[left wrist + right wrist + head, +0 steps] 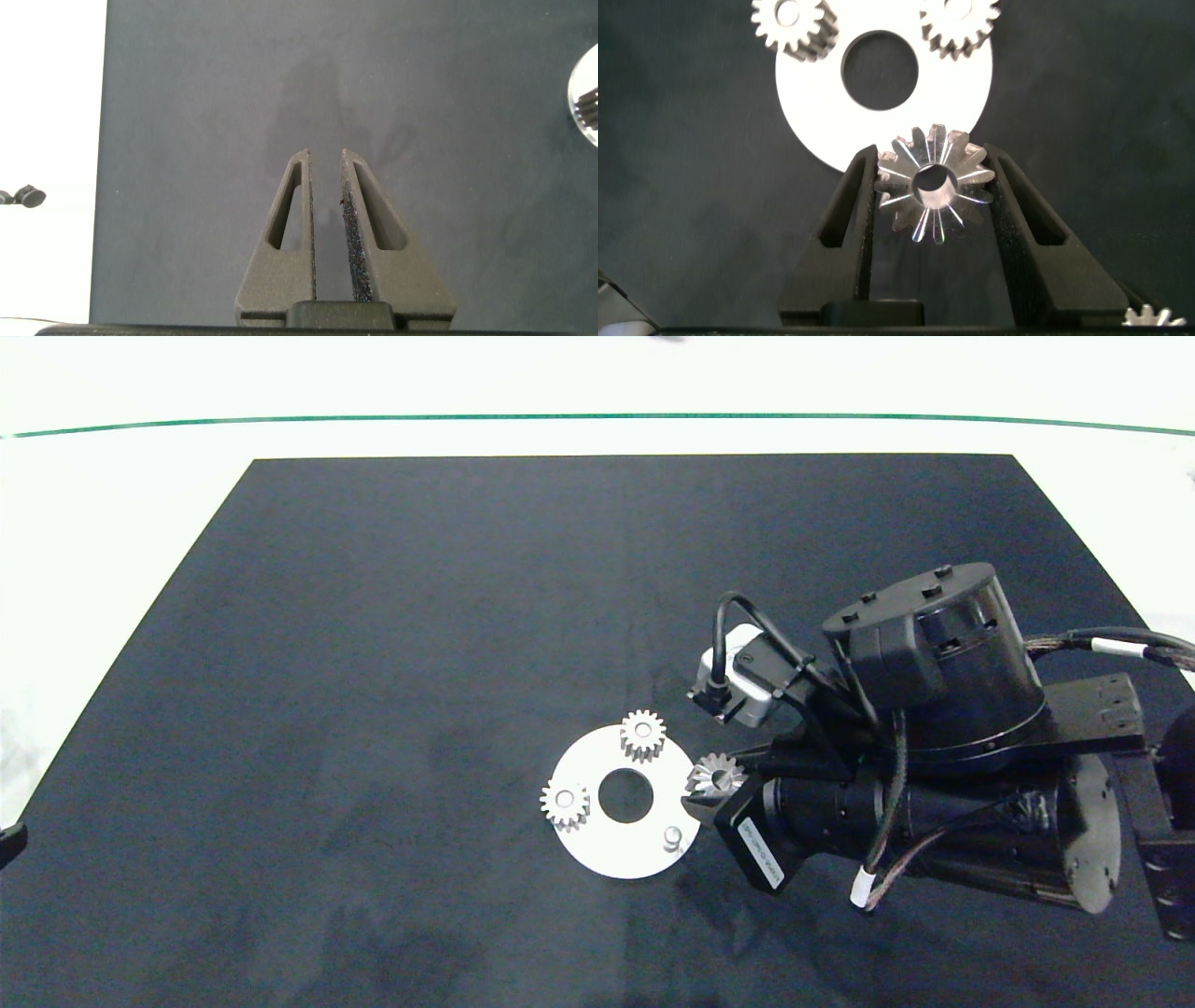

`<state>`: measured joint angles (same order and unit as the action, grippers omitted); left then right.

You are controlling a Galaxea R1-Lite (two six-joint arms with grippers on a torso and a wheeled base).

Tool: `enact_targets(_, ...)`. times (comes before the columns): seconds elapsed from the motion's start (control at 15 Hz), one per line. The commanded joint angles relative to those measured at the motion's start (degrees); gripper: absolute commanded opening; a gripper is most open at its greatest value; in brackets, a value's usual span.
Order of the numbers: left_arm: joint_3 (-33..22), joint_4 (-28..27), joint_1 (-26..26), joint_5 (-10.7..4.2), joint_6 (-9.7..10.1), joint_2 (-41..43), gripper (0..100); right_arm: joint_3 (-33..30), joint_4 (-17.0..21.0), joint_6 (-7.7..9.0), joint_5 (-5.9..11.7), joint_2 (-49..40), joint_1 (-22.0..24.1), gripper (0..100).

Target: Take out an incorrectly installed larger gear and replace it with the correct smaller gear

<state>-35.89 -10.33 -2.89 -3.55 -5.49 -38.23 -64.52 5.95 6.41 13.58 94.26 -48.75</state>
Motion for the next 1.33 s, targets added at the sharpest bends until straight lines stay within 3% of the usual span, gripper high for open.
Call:
enact_targets(0.07, 0.03, -0.05, -0.01, -0.06, -0.05, 0.00, 16, 1.16, 0.03, 0.09, 0.04, 0.49, -1.52, 16)
enact_targets(0.33, 0.03, -0.05, -0.01, -0.06, 0.04, 0.00, 16, 1.51, -0.06, 0.27, 2.68, 2.51, -2.67, 16)
enact_targets(0.8, 0.03, -0.13, 0.08, -0.06, 0.04, 0.09, 16, 2.03, -0.68, 0.36, 3.12, 5.06, -3.02, 16)
enact_targets(1.07, 0.12, -0.13, 0.08, -0.06, 0.04, 0.17, 16, 2.03, -3.84, 0.36, 3.82, 7.08, -3.11, 16)
enact_targets(1.33, 0.12, -0.13, -0.01, -0.06, 0.04, 0.35, 16, 1.95, -4.37, 0.27, 3.82, 7.87, -3.90, 16)
